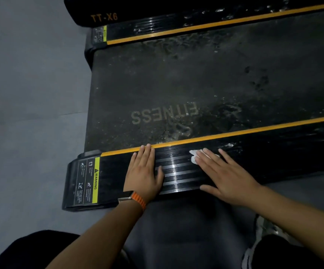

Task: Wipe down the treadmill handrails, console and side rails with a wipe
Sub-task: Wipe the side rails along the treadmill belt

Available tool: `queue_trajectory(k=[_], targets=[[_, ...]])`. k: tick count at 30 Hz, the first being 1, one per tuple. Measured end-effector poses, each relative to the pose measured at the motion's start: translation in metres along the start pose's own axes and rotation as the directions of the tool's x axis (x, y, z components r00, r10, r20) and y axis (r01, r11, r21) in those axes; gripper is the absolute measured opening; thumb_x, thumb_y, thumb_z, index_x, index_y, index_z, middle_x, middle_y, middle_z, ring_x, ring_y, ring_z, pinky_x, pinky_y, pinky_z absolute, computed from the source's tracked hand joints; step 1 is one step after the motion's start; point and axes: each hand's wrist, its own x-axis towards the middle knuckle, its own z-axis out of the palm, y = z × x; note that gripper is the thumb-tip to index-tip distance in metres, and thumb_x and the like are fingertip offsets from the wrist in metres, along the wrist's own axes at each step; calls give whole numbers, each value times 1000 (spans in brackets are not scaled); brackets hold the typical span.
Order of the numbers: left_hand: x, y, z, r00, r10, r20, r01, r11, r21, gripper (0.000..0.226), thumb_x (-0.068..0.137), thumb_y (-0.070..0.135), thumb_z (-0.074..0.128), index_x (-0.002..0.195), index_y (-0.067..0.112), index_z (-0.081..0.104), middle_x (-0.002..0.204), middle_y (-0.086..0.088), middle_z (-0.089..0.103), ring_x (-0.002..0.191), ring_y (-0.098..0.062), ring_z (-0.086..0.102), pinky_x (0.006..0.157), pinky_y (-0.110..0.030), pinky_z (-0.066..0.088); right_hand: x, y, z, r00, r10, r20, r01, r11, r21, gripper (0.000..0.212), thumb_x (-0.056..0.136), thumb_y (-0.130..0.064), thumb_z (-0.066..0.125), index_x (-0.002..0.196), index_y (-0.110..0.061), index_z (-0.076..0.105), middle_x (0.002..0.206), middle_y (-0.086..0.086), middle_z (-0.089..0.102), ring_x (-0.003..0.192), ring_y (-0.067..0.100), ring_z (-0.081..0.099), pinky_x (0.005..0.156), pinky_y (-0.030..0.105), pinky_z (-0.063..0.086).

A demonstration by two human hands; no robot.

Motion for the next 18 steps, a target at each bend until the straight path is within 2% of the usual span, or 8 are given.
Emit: queue_trajectory(k=[2,7,13,15,18], targets=[[0,-1,1,1000,-2,0,2,1000,7,74,99,51,25,160,10,31,169,-6,22,158,-17,11,129,-37,7,9,-4,0,1000,4,17,-5,1000,23,89,104,-74,19,167,-11,14,175,8,10,162,24,4,125,53,17],[-2,2,2,999,-7,-36,7,1000,19,70,100,47,30,157,8,37,166,-9,29,156,-21,19,128,-40,14,55,-31,-5,998,-8,56,1,993,120,92,101,-76,15,167,-14,3,175,4,-6,160,20,-15,127,50,1],[-3,2,3,999,-13,-53,13,1000,2,69,101,46,30,157,8,38,166,-8,29,156,-21,20,128,-40,14,24,21,-10,994,-27,105,21,999,49,93,100,-78,2,166,-14,-3,175,6,-6,160,21,-15,129,47,1],[-4,1,3,997,-11,-70,10,1000,-5,68,100,46,31,156,8,39,165,-8,32,156,-20,21,128,-38,13,21,21,-10,996,-5,95,-1,998,67,92,100,-77,5,165,-12,-3,175,9,-5,161,22,-13,129,45,1],[-6,0,4,997,-16,-78,16,1000,7,66,101,46,33,155,8,41,165,-8,33,156,-20,21,128,-37,12,42,0,-9,994,-19,104,4,990,140,97,98,-78,8,166,-10,-7,173,7,-17,159,21,-21,131,43,-7]])
